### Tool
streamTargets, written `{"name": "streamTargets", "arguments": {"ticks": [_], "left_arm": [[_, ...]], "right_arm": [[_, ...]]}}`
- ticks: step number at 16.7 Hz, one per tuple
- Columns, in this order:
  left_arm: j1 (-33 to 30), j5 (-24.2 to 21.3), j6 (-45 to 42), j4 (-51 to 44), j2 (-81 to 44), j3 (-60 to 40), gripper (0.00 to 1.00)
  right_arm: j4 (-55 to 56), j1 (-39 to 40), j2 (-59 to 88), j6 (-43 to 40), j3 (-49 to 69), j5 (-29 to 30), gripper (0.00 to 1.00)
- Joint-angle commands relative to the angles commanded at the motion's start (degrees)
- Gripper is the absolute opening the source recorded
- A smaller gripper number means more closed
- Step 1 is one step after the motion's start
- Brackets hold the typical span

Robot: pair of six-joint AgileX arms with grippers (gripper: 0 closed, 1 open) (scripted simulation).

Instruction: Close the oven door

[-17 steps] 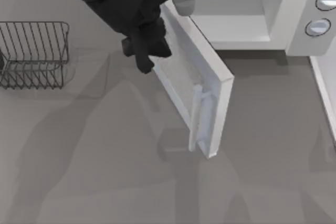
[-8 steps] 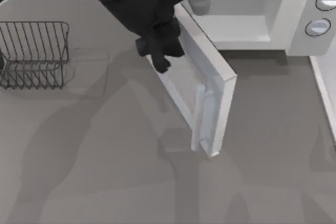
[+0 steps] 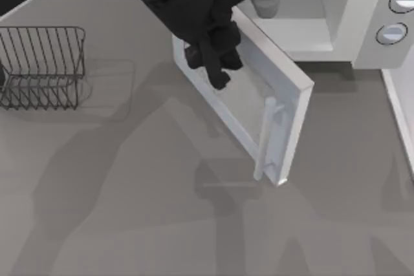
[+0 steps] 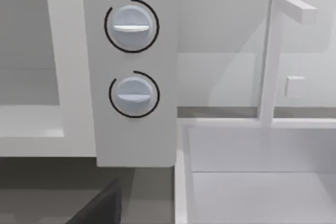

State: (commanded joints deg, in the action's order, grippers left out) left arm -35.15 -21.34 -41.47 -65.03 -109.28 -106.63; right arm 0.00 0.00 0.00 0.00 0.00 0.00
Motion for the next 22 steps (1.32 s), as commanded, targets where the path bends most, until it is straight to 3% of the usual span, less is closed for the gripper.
{"name": "streamTargets", "arguments": {"ticks": [22], "left_arm": [[-4.19, 1.67, 4.48, -0.37, -4.89, -6.88, 0.0]], "right_arm": [[0.0, 0.0, 0.0, 0.0, 0.0, 0.0, 1.0]]}}
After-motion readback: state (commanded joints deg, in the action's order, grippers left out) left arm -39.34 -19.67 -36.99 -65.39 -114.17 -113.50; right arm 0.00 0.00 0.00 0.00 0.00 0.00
